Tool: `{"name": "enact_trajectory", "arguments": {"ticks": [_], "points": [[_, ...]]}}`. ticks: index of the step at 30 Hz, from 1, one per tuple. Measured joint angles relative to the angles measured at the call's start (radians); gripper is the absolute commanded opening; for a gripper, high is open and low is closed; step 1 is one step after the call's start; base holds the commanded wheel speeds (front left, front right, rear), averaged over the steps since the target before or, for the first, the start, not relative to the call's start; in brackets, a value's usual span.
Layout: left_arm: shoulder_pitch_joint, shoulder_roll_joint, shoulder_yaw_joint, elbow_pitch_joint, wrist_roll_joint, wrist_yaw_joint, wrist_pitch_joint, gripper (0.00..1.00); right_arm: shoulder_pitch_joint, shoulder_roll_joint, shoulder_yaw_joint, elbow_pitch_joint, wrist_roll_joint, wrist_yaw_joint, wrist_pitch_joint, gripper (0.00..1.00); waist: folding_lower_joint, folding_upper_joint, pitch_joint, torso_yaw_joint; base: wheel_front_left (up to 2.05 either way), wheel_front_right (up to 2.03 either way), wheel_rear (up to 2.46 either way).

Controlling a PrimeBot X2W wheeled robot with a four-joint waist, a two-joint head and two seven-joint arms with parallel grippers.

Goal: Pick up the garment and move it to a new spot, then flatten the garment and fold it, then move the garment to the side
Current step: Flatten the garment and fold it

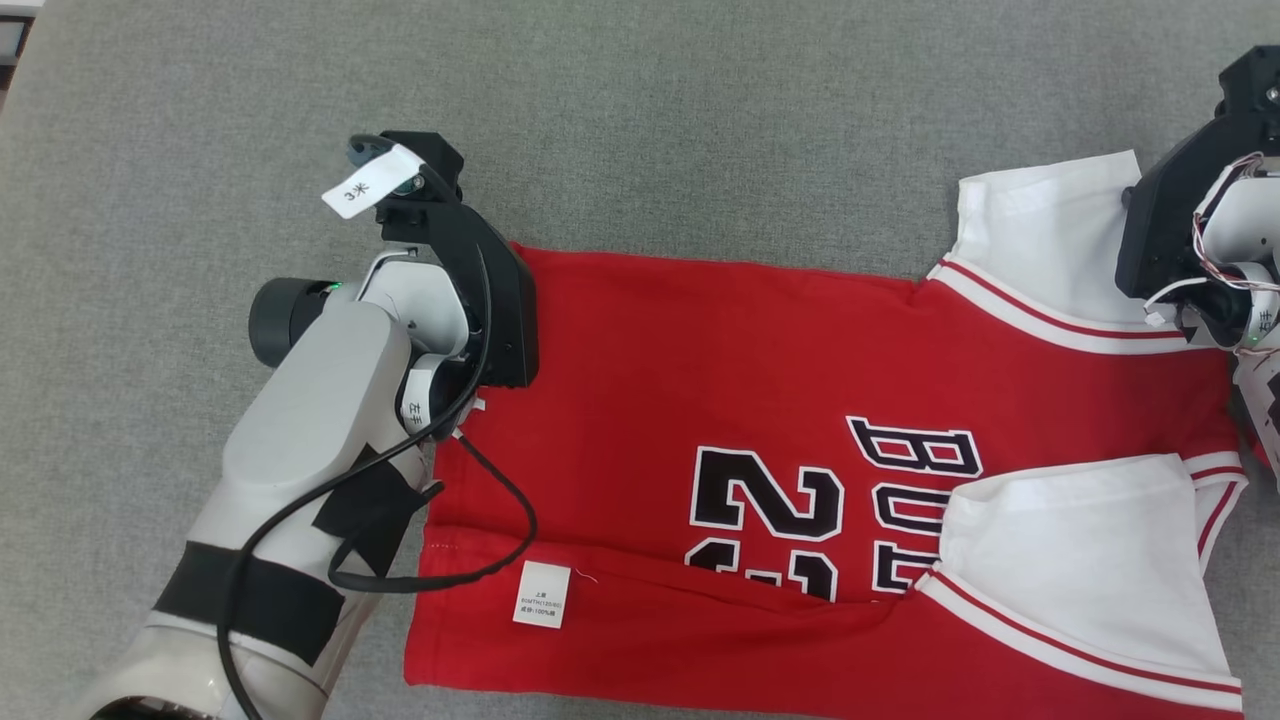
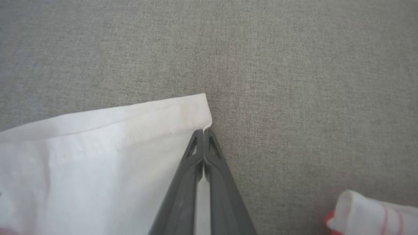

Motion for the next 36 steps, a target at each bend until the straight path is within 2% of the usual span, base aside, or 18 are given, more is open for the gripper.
{"name": "enact_trajectory", "arguments": {"ticks": [14,24,29,36], "points": [[-0.040,-0.003,-0.003,0.059,-0.012,0.017,-0.085,0.00,-0.020,0.007,-0.006,0.032,-0.001,-0.002,-0.092,0.00,0.0000,0.0000,-0.012,-0.010,0.00,0.00,0.00],[-0.081,0.000,-0.002,0.114,0.020,0.018,-0.211,0.00,-0.045,0.029,-0.040,0.038,0.001,0.002,-0.241,0.00,0.0000,0.0000,-0.061,-0.015,0.00,0.00,0.00],[-0.068,-0.001,-0.027,0.126,0.032,-0.033,-0.277,0.00,-0.010,0.037,-0.029,0.042,0.006,0.065,-0.290,0.00,0.0000,0.0000,-0.096,-0.019,0.00,0.00,0.00],[0.053,0.008,-0.061,0.122,0.034,-0.125,-0.393,0.00,0.127,0.047,0.009,0.008,0.009,0.114,-0.351,0.00,0.0000,0.0000,-0.154,-0.026,0.00,0.00,0.00]]}}
